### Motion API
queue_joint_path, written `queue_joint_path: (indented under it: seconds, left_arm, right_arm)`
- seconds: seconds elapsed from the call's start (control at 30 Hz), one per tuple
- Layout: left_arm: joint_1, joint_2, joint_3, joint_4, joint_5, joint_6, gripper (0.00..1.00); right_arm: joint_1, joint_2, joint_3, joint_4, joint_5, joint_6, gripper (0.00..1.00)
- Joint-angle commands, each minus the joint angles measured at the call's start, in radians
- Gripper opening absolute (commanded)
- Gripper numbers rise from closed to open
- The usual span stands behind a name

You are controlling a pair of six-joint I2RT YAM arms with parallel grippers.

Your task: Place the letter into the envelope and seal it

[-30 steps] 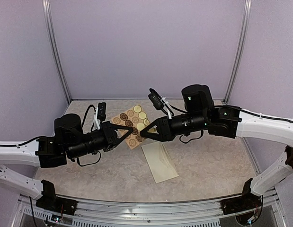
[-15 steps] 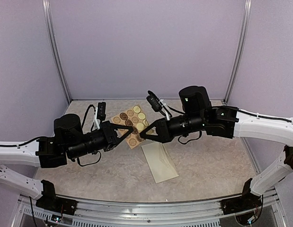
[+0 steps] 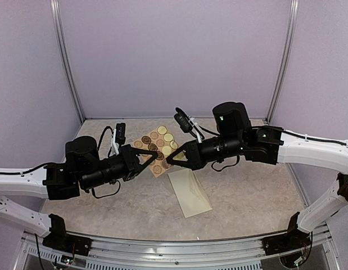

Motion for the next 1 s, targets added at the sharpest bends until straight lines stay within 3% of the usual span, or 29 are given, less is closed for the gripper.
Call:
queue_joint_path:
  seconds: [0.0, 0.97]
  left_arm:
    - [-0.001, 0.004, -0.003, -0.040, -0.036, -0.017, 0.00]
    - [0.000, 0.042, 0.027, -0.073, -0.041, -0.030, 0.00]
  right_arm:
    - [0.005, -0.010, 0.017, 0.023, -0.009, 0.000, 0.00]
    - [0.005, -0.019, 0.001, 0.061, -0.042, 0.001, 0.00]
